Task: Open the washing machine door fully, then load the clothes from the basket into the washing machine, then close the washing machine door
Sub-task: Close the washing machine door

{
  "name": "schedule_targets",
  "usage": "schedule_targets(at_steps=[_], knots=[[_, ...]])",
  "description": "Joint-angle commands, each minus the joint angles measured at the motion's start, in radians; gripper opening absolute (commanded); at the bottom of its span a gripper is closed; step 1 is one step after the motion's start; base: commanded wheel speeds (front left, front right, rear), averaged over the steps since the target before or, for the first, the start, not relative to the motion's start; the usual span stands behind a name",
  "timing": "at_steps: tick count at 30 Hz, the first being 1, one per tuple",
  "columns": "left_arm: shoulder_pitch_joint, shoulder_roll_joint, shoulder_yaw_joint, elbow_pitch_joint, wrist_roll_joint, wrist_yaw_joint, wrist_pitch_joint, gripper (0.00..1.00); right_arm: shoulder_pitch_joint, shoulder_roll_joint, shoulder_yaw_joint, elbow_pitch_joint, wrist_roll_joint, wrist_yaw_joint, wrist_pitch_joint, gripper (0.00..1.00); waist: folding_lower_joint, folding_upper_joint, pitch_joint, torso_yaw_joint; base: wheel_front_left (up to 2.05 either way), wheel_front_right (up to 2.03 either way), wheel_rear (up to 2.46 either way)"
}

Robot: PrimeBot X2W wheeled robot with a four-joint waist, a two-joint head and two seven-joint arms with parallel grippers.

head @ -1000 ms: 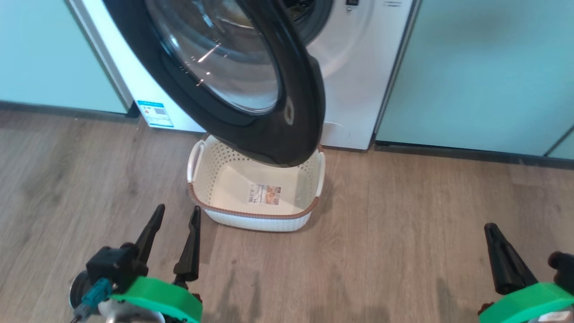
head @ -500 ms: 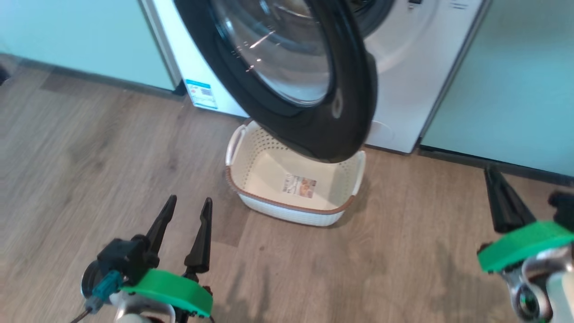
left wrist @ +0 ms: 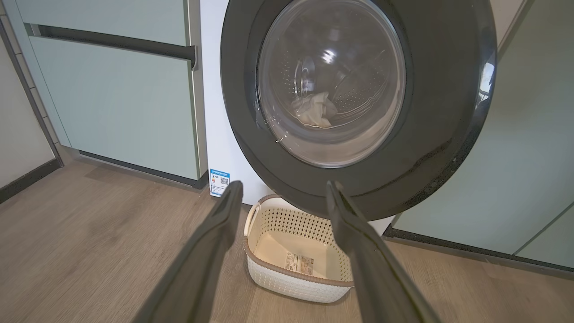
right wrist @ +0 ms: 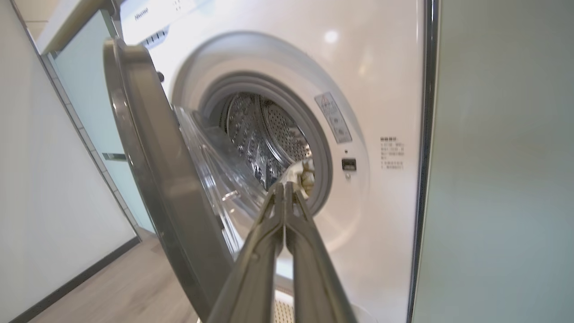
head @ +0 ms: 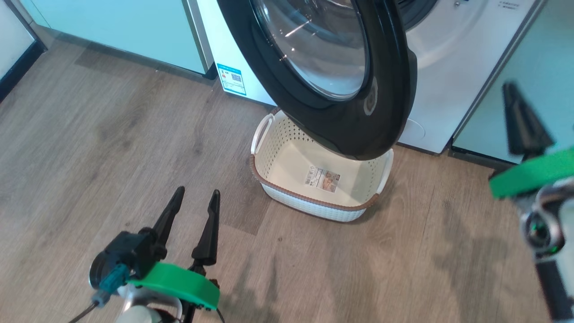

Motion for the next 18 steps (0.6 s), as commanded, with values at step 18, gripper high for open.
schedule_targets(at_steps=[18], knots=[[-0.059,0.014,0.032,-0.031,0.002,-0.003,-0.022,1.00,-0.329,0.039,0.333,-0.347,0.055,-0.003,0.146,0.00,-0.0001,0.0000,-0.017,0.028,0.00,0.00,0.00]])
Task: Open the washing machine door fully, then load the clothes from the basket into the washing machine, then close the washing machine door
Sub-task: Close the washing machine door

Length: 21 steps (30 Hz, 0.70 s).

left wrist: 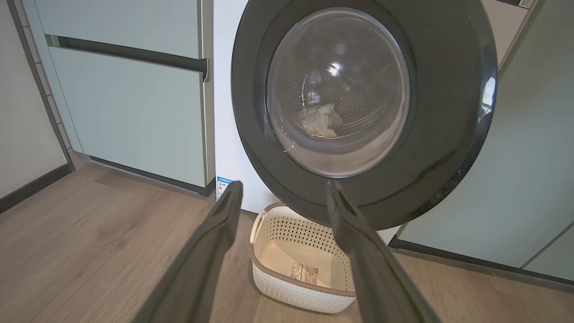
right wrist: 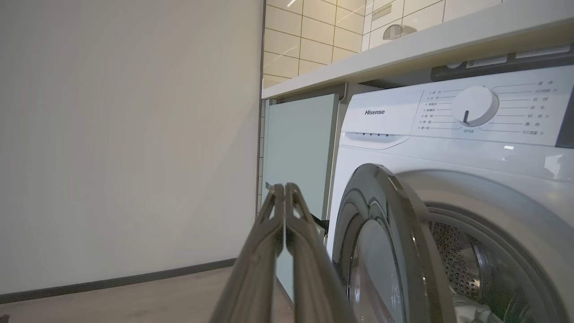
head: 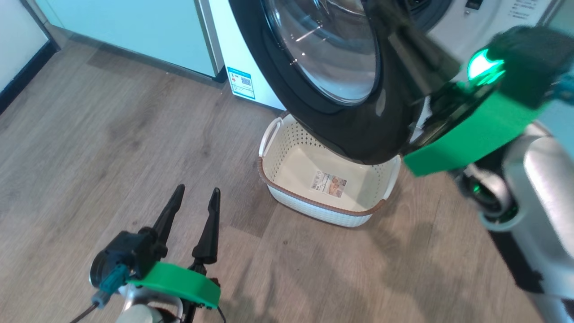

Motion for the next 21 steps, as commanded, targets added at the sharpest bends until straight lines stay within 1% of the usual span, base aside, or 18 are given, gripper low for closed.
schedule_targets(at_steps=[1,7,11,12,15,21], knots=[[-0.054,0.014,0.030,-0.032,0.001,-0.004,-0.010,1.00,-0.005,0.018,0.012,-0.031,0.010,-0.003,0.014,0.00,0.0000,0.0000,-0.002,0.006,0.00,0.00,0.00],[-0.052,0.012,0.023,-0.028,0.000,-0.003,-0.015,1.00,0.076,0.016,0.109,0.020,0.043,-0.003,0.052,0.00,0.0000,0.0000,-0.003,0.021,0.00,0.00,0.00],[-0.054,0.010,0.016,-0.026,0.000,-0.004,-0.018,1.00,0.122,0.011,0.153,0.079,0.057,-0.003,0.052,0.00,0.0000,0.0000,0.003,0.029,0.00,0.00,0.00],[-0.056,0.009,0.013,-0.024,-0.001,-0.005,-0.020,1.00,0.135,0.007,0.168,0.114,0.060,-0.003,0.049,0.00,0.0000,0.0000,0.007,0.030,0.00,0.00,0.00],[-0.063,0.008,0.011,-0.022,-0.001,-0.005,-0.023,1.00,0.141,0.002,0.173,0.168,0.065,-0.003,0.038,0.00,0.0000,0.0000,0.017,0.031,0.00,0.00,0.00],[-0.075,0.006,0.009,-0.022,0.001,-0.003,-0.031,1.00,0.116,-0.006,0.130,0.282,0.061,-0.003,0.001,0.00,0.0000,0.0000,0.034,0.030,0.00,0.00,0.00]])
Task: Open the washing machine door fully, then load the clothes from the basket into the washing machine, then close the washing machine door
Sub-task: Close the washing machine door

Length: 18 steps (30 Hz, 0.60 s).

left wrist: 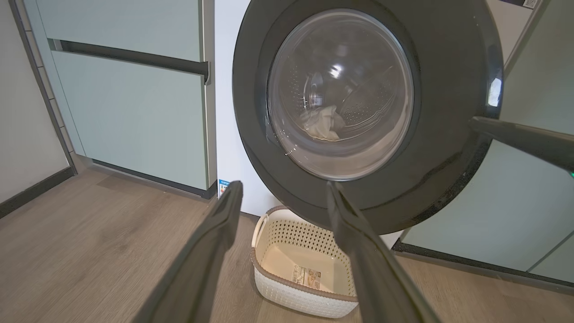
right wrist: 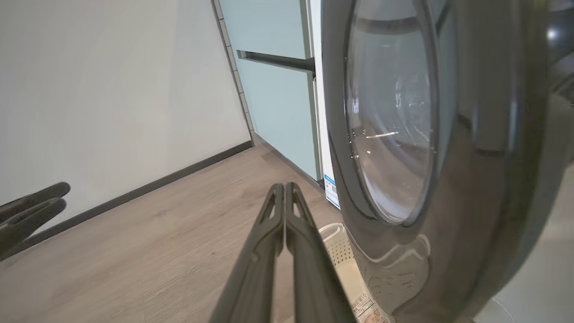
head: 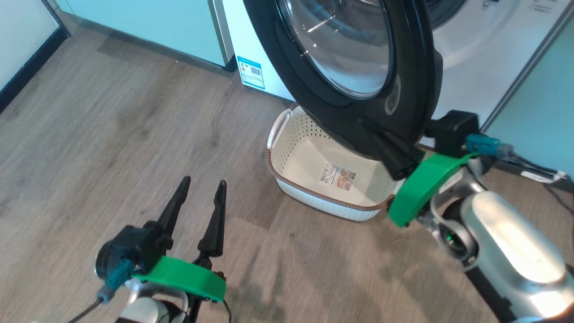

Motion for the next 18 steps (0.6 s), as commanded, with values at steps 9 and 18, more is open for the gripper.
schedule_targets(at_steps=[9,18], knots=[[-0.056,0.002,0.025,-0.026,0.001,-0.006,-0.022,1.00,-0.097,0.007,-0.063,0.090,-0.004,-0.003,-0.060,0.00,-0.0001,0.0000,0.023,0.000,0.00,0.00,0.00],[-0.063,0.006,0.024,-0.029,0.013,-0.001,-0.031,1.00,-0.144,-0.005,-0.102,0.155,0.002,-0.003,-0.088,0.00,-0.0001,0.0000,0.036,-0.003,0.00,0.00,0.00]])
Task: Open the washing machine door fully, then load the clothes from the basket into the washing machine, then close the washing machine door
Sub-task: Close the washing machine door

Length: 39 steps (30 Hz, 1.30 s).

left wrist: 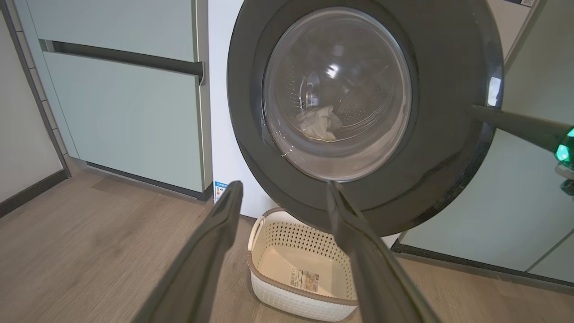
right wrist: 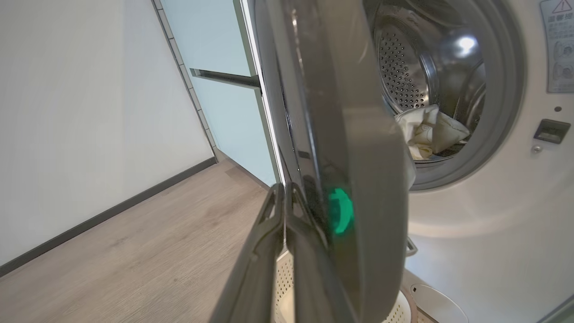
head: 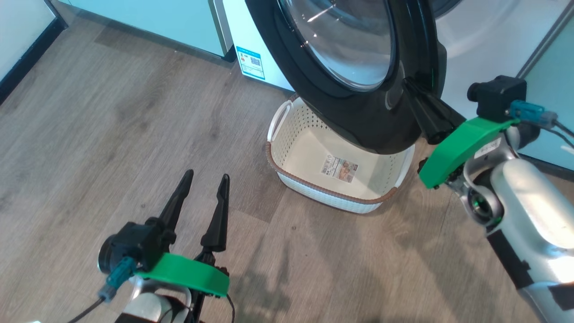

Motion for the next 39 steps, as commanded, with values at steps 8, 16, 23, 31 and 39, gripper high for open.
schedule_targets(at_steps=[8,16,23,31,39], knots=[[-0.051,0.018,0.030,-0.038,0.021,0.004,-0.016,1.00,-0.065,-0.016,-0.051,-0.005,0.003,-0.003,-0.022,0.00,-0.0001,0.0000,0.027,-0.006,0.00,0.00,0.00],[-0.068,0.015,0.028,-0.044,0.030,0.010,-0.022,1.00,-0.091,-0.050,-0.123,0.008,-0.006,-0.003,-0.024,0.00,-0.0001,0.0000,0.067,-0.007,0.00,0.00,0.00],[-0.098,0.003,0.019,-0.042,0.037,0.008,-0.028,1.00,-0.142,-0.080,-0.172,0.019,-0.021,-0.003,-0.007,0.00,-0.0001,0.0000,0.118,-0.002,0.00,0.00,0.00],[-0.153,-0.022,-0.003,-0.025,0.045,-0.012,-0.035,1.00,-0.251,-0.130,-0.241,0.074,-0.052,-0.003,0.021,0.00,-0.0001,0.0000,0.195,0.015,0.00,0.00,0.00],[-0.192,-0.051,-0.012,-0.003,0.053,-0.029,-0.039,1.00,-0.334,-0.161,-0.245,0.122,-0.072,-0.003,0.033,0.00,-0.0001,0.0000,0.242,0.037,0.00,0.00,0.00]])
